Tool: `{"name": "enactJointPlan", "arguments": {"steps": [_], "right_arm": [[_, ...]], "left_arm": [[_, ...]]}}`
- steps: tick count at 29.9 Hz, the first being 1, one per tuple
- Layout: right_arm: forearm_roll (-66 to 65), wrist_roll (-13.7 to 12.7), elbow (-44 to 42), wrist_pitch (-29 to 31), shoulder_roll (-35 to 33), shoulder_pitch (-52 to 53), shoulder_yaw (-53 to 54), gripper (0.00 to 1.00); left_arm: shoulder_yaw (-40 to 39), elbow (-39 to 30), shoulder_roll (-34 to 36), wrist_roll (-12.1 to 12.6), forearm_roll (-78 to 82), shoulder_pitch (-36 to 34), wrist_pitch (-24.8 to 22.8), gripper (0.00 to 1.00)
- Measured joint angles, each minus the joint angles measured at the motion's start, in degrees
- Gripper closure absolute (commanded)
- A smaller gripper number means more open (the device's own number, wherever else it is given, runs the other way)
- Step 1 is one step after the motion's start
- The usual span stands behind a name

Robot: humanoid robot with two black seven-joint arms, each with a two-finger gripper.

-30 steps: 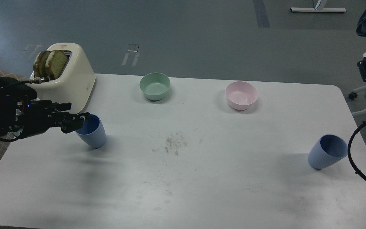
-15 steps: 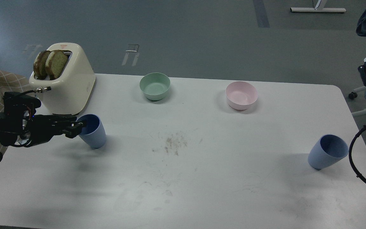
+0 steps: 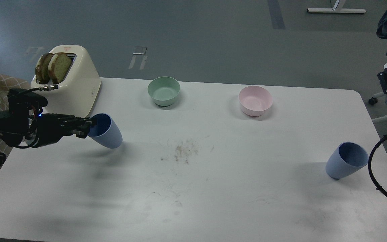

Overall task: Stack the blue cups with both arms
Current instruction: 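Carry the blue cup with the left gripper to the table center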

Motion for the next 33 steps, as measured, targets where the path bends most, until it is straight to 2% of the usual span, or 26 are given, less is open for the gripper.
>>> {"name": "enactJointPlan", "arguments": {"steps": [3, 6, 10, 13, 17, 22, 29, 33], "right_arm": [[0.0, 0.0, 0.0, 0.0, 0.0, 0.0, 0.0, 0.0], [0.0, 0.0, 0.0, 0.0, -0.1, 0.0, 0.1, 0.0], [0.0, 0.0, 0.7, 0.0, -0.1, -0.2, 0.3, 0.0], [0.0, 0.0, 0.9, 0.0, -0.1, -0.6, 0.5, 0.0], [0.0, 0.0, 1.0, 0.0, -0.2, -1.4, 1.4, 0.0], [0.0, 0.0, 1.0, 0.0, -0.4, -1.9, 1.7, 0.0], [0.0, 0.0, 1.0, 0.0, -0.5, -2.4, 1.7, 0.0], [0.0, 0.1, 1.3, 0.0, -0.5, -3.2, 1.9, 0.0]], "left_arm": [[0.3, -3.3, -0.3, 0.1, 0.3, -5.0, -3.8, 1.0], [2.6, -5.5, -3.3, 0.4, 0.7, -10.3, -5.4, 1.0], [11.6, -5.5, -9.9, 0.7, 1.8, -19.4, -5.7, 1.0], [17.0, -4.5, -13.6, 1.2, 2.2, -23.2, -5.7, 1.0], [21.4, -3.9, -18.6, 2.6, 4.3, -24.9, -5.7, 1.0], [26.7, -3.3, -22.1, 2.8, 7.7, -27.1, -5.7, 1.0], [31.1, 5.1, -29.2, 2.8, 8.3, -29.4, -5.7, 1.0], [31.3, 7.1, -30.1, 2.9, 8.4, -29.1, -5.7, 1.0]]}}
